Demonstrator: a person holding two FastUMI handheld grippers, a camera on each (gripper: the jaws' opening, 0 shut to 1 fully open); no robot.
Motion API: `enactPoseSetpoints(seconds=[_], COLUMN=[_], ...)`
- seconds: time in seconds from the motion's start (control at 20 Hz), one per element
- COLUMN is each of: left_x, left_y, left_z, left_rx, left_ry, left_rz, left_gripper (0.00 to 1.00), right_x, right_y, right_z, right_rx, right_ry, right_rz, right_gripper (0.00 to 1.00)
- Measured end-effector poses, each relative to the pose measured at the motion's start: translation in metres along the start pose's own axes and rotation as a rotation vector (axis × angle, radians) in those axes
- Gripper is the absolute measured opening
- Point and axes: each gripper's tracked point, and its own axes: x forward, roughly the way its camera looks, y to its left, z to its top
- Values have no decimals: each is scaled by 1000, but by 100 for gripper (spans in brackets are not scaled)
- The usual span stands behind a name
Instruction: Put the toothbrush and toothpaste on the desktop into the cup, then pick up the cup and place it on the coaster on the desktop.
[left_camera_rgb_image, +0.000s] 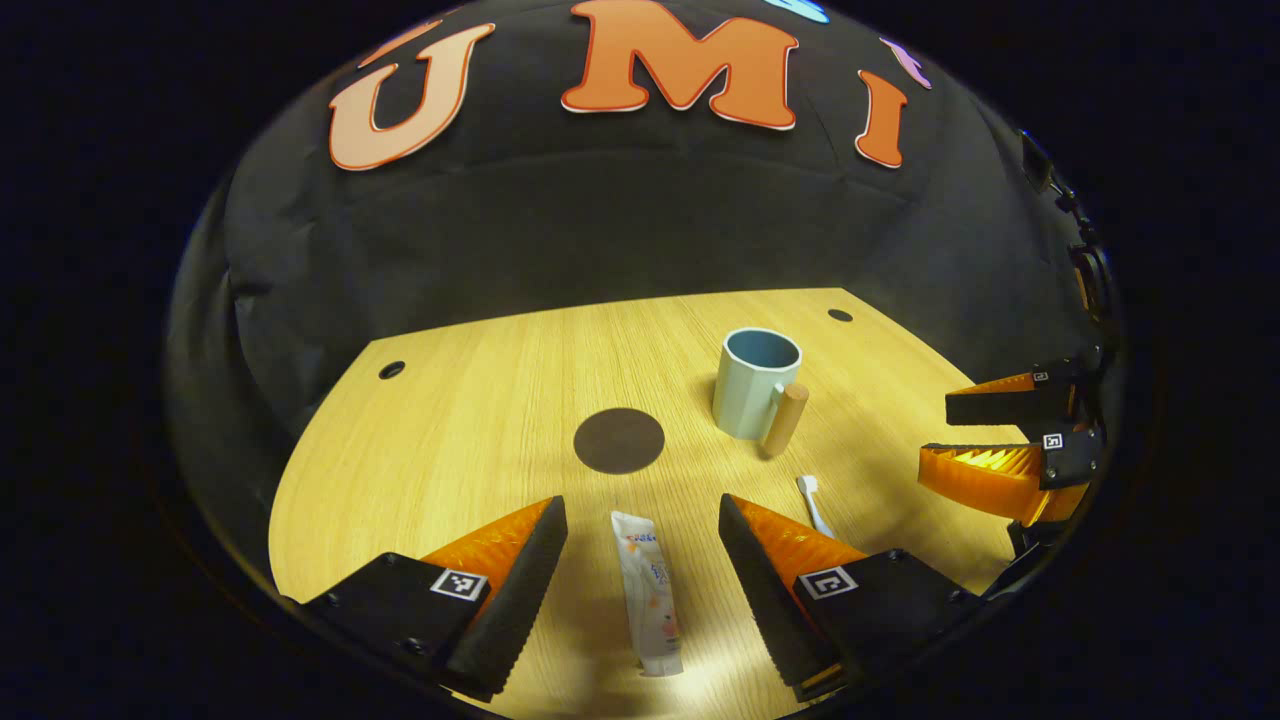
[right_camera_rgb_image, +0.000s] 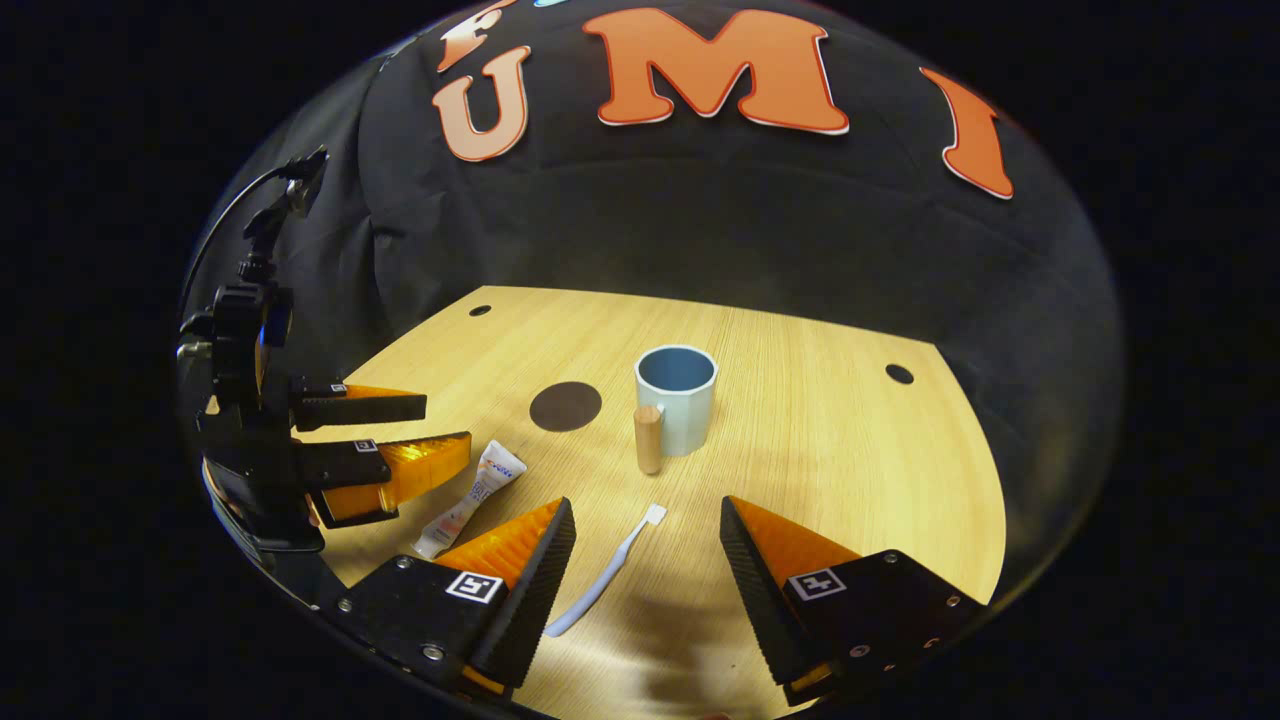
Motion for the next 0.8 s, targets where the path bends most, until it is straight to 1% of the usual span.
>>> enactPoseSetpoints(seconds=[0.1, 0.15, 0.2, 0.25, 0.3, 0.35, 0.5, 0.6, 0.65, 0.7, 0.8], left_x=[9, 16, 19, 25, 31, 34, 37, 41, 46, 50, 52], left_y=[-2, -6, -7, -5, -3, -1, -2, 0, 4, 3, 0], left_z=[-19, -28, -34, -45, -49, -55, -63, -67, -73, -76, -78], left_rx=[-11, -17, -11, -3, 4, 7, 1, 28, 36, 35, 28], left_ry=[78, 106, 133, 172, 188, 210, 257, 275, 285, 296, 313], left_rz=[-21, -32, -43, -37, -32, -29, -37, -40, -27, -32, -49], left_gripper=[98, 98, 98, 97, 90, 86, 85, 86, 84, 86, 84], right_x=[5, 6, 7, 8, 10, 12, 19, 25, 28, 31, 38], right_y=[0, 3, 6, 10, 13, 14, 15, 16, 16, 15, 18], right_z=[-13, -17, -22, -27, -35, -40, -51, -61, -65, -71, -83], right_rx=[14, 22, 31, 45, 60, 68, 48, 34, 34, 31, 45], right_ry=[48, 73, 99, 124, 147, 165, 212, 255, 275, 293, 344], right_rz=[5, 18, 37, 58, 73, 82, 74, 75, 70, 63, 82], right_gripper=[86, 80, 83, 81, 80, 78, 77, 76, 71, 76, 76])
